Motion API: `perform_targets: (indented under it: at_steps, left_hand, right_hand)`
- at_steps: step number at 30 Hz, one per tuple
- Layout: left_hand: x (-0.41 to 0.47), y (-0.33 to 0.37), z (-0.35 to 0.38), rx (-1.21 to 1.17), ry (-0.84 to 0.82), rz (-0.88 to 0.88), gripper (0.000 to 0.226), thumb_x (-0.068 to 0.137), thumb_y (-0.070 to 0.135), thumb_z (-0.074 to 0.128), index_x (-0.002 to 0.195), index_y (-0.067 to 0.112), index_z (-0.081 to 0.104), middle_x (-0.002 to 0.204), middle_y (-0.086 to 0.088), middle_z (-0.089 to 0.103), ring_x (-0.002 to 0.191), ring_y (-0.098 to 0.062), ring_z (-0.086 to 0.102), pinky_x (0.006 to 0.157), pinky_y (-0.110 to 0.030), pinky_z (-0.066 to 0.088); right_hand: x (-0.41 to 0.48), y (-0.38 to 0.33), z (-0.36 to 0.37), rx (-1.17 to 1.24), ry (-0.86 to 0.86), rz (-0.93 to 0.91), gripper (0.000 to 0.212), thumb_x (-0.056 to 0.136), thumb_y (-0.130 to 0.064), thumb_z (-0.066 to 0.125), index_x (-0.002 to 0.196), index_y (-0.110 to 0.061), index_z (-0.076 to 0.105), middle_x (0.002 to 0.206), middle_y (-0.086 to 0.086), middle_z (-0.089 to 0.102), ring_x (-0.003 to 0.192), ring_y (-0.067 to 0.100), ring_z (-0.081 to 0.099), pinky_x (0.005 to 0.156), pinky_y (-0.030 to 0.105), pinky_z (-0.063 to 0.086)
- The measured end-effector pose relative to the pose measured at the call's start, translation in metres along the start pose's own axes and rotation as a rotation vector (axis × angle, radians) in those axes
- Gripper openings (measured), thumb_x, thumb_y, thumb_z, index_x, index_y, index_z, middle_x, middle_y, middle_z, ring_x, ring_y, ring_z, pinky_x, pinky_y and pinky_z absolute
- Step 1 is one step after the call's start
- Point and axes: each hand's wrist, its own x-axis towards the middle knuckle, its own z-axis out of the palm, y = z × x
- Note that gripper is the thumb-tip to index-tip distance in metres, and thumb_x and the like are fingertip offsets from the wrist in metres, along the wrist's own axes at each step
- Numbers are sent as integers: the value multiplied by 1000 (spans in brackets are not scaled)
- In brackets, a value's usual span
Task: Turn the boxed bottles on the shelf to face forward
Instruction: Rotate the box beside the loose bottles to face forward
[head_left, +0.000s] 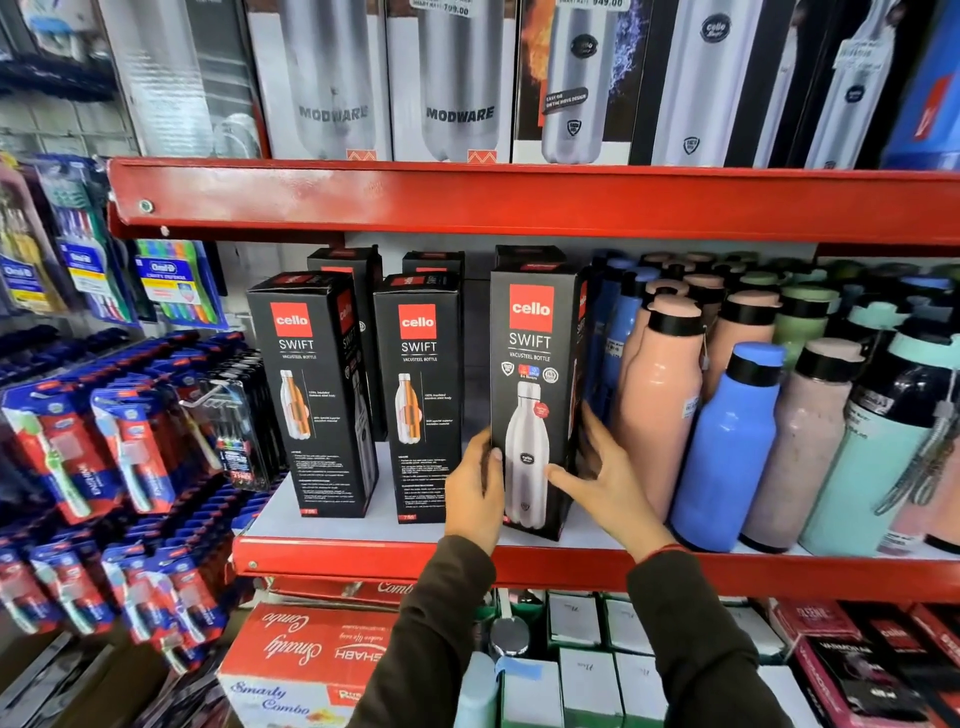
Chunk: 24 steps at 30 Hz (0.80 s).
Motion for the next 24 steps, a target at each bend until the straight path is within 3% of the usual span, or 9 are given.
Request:
perform_targets:
  at_steps: [2,4,7,9,11,13,17,20,24]
  left_hand:
    - [-2,0,2,-6,-3,5,34,100,13,48,134,15,52,108,12,62,95,27,54,81,6,37]
    - [-5,1,5,0,14,8,35,100,10,48,134,16,51,110,12,63,97,25,55,83,5,38]
    - [-6,4,10,11,41,0,38,99,5,46,135,15,48,120,3,64,108,2,61,91,-3,41]
    - [-6,5,12,18,30,-20,39,99,3,44,136,13,45,128,-5,62,117,-15,60,99,-17,43]
    - [-4,6,15,29,16,-47,43,97,0,42,138,13,42,132,-9,61,121,-21,59,104,-28,44]
    - [-2,6,17,45,20,-67,44,97,-1,41,138,13,41,133,-11,61,121,-24,59,103,-29,44]
    - [0,6,20,46,13,-87,44,97,0,40,138,16,40,134,-8,61,117,-18,60,97,-23,43]
    - [1,5,21,44,12,-93,44,98,1,40,138,17,40,134,-4,61,110,-5,55,93,-18,40]
    - [2,4,21,47,29,-91,43,98,3,41,139,17,42,134,-4,61,113,-7,56,95,-18,39]
  right_hand:
    - [1,3,1,-19,-5,9,82,82,-13,73,145,-46,32,143,-27,48,136,-6,42,117,35,36]
    - [4,6,3,-49,-12,18,78,86,-10,68,150,-36,31,145,-22,48,137,-4,43,118,39,36]
    - [7,9,6,-98,-26,16,76,91,-5,62,151,-34,27,137,-33,45,130,-16,42,117,38,37]
    - [7,8,9,-125,-19,4,76,92,-2,59,147,-43,24,138,-33,43,132,-14,41,118,36,35]
    - [9,7,12,-139,-3,-7,79,93,0,57,141,-52,22,147,-20,44,139,-1,39,120,37,32]
    - [11,4,14,-158,4,-13,83,94,0,55,133,-64,19,148,-16,42,140,3,37,119,35,32]
    - [13,6,15,-175,3,-6,87,95,0,52,126,-73,18,142,-24,40,136,-2,35,116,27,32]
    - [13,8,16,-179,15,-1,82,94,2,52,143,-56,20,149,-13,42,136,0,35,114,24,29]
    - [13,12,18,-140,97,18,70,93,3,56,152,-23,29,150,-1,46,138,10,40,115,31,34]
